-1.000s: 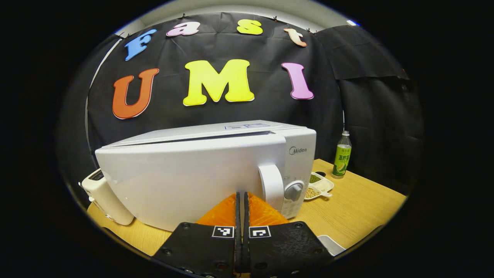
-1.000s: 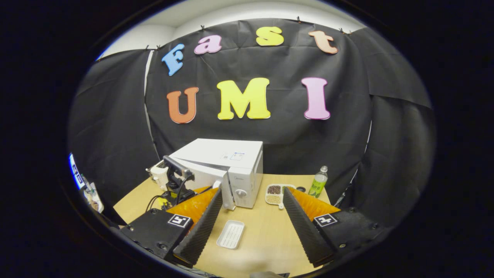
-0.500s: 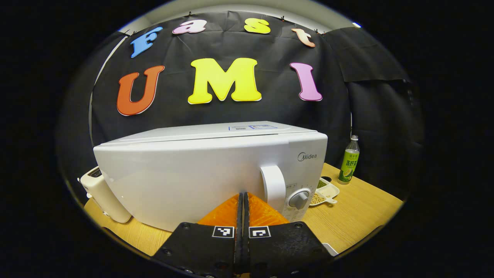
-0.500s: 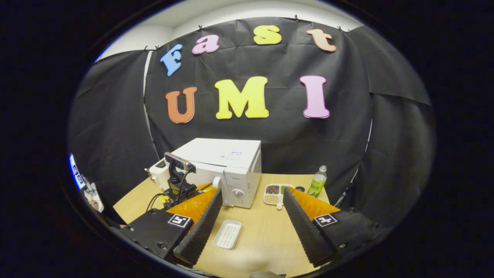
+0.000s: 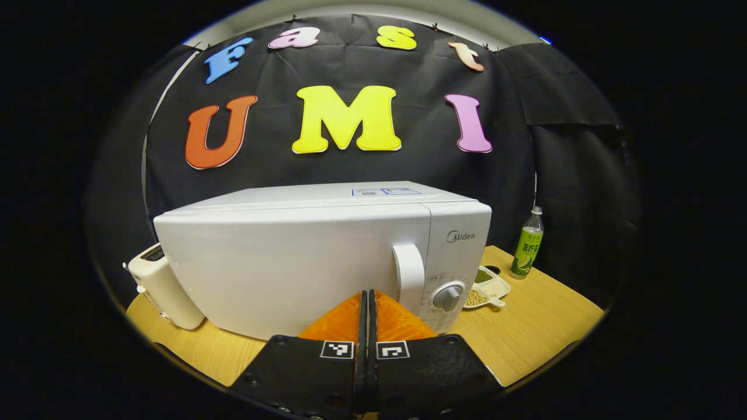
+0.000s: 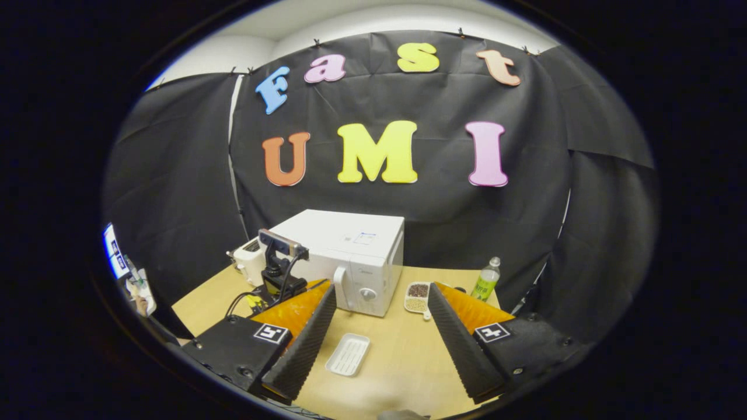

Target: Open the microwave oven with the left hand, put the food in, and close the microwave oven.

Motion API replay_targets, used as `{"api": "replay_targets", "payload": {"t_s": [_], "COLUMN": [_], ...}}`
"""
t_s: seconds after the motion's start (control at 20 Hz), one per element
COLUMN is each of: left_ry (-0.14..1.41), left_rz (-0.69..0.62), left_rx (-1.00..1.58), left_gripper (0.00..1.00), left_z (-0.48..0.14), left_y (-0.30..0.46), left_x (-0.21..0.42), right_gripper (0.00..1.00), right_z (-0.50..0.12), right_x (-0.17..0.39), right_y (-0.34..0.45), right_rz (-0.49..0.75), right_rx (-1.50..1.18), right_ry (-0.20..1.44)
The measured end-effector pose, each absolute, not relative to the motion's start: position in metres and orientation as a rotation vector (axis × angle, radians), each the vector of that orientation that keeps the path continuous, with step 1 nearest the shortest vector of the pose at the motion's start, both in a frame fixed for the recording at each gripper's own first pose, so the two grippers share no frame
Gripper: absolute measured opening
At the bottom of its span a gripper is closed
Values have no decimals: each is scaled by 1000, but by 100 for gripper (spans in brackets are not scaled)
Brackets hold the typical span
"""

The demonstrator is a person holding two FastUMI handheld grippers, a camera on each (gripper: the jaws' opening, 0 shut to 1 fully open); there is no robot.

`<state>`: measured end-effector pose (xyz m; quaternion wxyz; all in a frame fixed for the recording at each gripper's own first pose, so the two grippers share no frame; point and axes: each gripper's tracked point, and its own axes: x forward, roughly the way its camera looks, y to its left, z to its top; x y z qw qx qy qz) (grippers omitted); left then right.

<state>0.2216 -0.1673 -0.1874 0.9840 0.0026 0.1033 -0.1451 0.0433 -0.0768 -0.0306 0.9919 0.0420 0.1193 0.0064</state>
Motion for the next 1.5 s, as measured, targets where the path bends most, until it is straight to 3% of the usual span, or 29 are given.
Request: {"api": "replay_targets", "payload": {"t_s": [0.05, 0.2, 0.25, 0.3, 0.6, 0.95, 1.0, 1.05, 1.1, 1.15, 1.2, 1.25, 1.3, 1.4, 1.45, 1.5], "left_ry": [208, 213, 212, 210, 129, 42, 42, 33, 32, 36, 41, 47, 47, 34, 32, 26], "left_rz": [-293, -296, -289, -279, -225, -154, -151, -143, -134, -125, -114, -103, -92, -68, -60, -55], "left_rx": [7, 19, 29, 37, 45, 67, 65, 59, 52, 38, 19, -4, -23, -39, -40, -41], "left_gripper": [0, 95, 94, 94, 96, 96, 96, 96, 96, 96, 96, 96, 96, 96, 96, 96], "left_z": [-185, -180, -178, -174, -112, -33, -26, -20, -15, -11, -10, -6, -3, 3, 5, 7], "left_y": [-168, -168, -168, -167, -142, -61, -52, -41, -30, -21, -12, -3, 5, 20, 25, 29], "left_x": [215, 197, 192, 187, 146, 75, 63, 52, 42, 34, 24, 15, 8, -4, -8, -11], "right_gripper": [100, 92, 100, 92, 92, 91, 91, 100, 100, 92, 100, 92, 100, 100, 92, 100], "right_z": [-29, -23, -23, -24, -14, 6, 8, 10, 11, 13, 14, 15, 15, 16, 16, 17], "right_x": [42, 37, 34, 31, 17, -13, -17, -21, -24, -28, -30, -34, -37, -44, -46, -48], "right_y": [-78, -81, -80, -81, -92, -83, -80, -77, -74, -72, -67, -66, -62, -59, -57, -58], "right_rz": [11, 10, 16, 19, 2, -86, -96, -104, -113, -117, -124, -132, -136, -143, -146, -154], "right_rx": [79, 93, 100, 100, 92, 97, 95, 96, 99, 101, 99, 96, 95, 95, 94, 95], "right_ry": [229, 194, 184, 179, 128, 66, 60, 54, 50, 45, 40, 37, 34, 33, 33, 31]}}
